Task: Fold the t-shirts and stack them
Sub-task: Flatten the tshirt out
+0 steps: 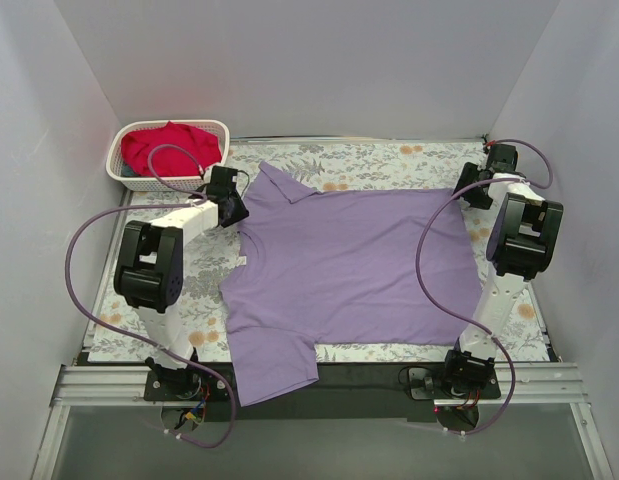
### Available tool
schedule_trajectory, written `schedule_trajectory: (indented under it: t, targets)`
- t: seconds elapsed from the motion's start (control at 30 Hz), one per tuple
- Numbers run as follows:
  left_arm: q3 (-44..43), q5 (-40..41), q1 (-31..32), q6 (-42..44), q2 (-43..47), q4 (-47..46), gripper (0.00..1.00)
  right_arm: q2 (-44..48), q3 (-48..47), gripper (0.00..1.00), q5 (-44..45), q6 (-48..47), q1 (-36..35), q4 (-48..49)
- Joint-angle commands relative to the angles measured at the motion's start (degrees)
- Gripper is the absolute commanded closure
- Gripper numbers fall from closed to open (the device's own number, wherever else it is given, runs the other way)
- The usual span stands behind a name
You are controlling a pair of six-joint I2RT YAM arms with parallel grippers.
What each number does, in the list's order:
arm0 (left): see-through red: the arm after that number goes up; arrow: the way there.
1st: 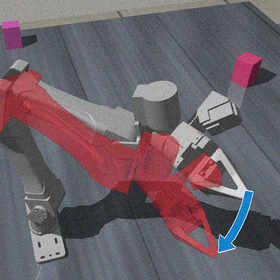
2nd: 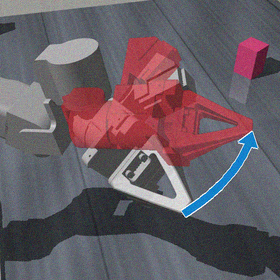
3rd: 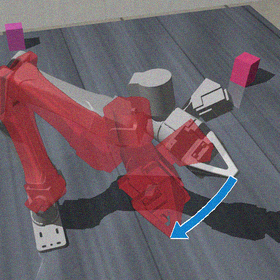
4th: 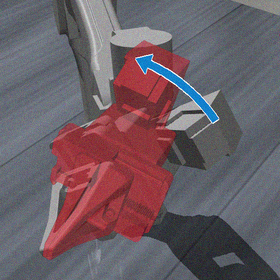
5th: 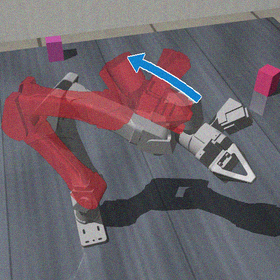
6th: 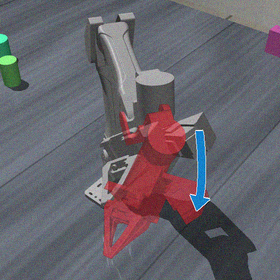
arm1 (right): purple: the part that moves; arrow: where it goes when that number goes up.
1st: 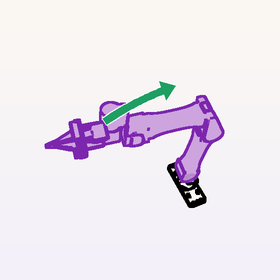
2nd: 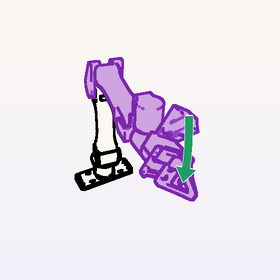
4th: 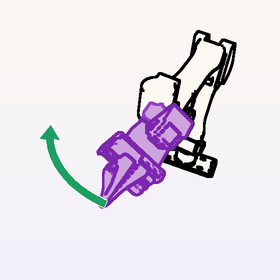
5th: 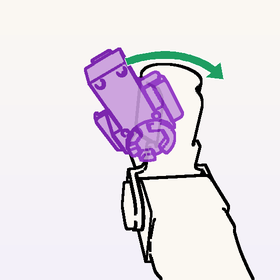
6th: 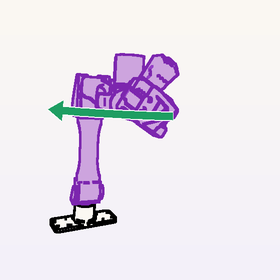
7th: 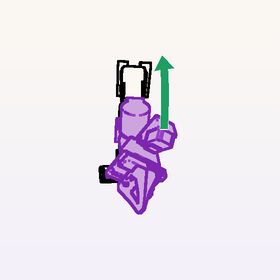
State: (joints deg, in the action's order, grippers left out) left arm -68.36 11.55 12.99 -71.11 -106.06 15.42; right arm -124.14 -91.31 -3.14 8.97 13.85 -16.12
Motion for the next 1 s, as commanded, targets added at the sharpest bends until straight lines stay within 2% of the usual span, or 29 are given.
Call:
schedule_trajectory:
  t: [0.0, 0.13, 0.23, 0.27, 0.3, 0.53, 0.67, 0.77, 0.87, 0.97]
  targets:
    - [-1.9, 0.6, -0.2, -1.0, -0.9, 1.5, 0.7, -2.4, -0.2, 0.44, 1.0, -0.6, 0.3, -3.0]
    - [-2.0, 0.6, -0.2, -0.9, -2.1, 1.8, 0.73, -2.3, -0.3, 0.44, 0.9, -0.7, 0.3, -3.0]
    - [-3.0, -0.1, 0.0, -0.4, -2.7, 2.3, 0.87, -2.3, -0.3, 0.44, 0.6, -0.6, 0.4, -3.0]
    - [-3.6, 0.5, 0.4, 0.0, -2.7, 2.8, 0.97, -2.2, -0.3, 0.44, 0.5, -0.7, 0.3, -3.0]
    - [-4.1, 1.3, 0.6, 0.5, -2.7, 2.9, 0.99, -2.2, -0.2, 0.44, 0.6, -0.7, 0.3, -3.0]
    - [-10.6, 15.2, 7.2, 7.6, -3.5, 6.5, 1.0, -1.6, -0.2, 0.44, 0.2, -0.9, 0.3, -3.0]
    - [-15.0, 23.5, 12.6, 11.9, -9.8, 10.1, 0.94, -1.5, -0.1, 0.44, 0.1, -0.9, 0.3, -3.0]
    - [-18.8, 28.5, 15.7, 12.6, -14.4, 13.9, 0.8, -1.3, 0.3, 0.44, 0.0, -0.9, 0.3, -3.0]
    - [-20.1, 33.6, 19.0, 14.8, -16.5, 14.6, 0.73, -1.0, 0.4, 0.44, 0.1, -1.0, 0.4, -3.0]
    - [-20.9, 32.9, 20.8, 14.1, -15.5, 15.2, 0.66, -0.5, 0.4, 0.44, -0.5, -0.8, 0.3, -3.0]
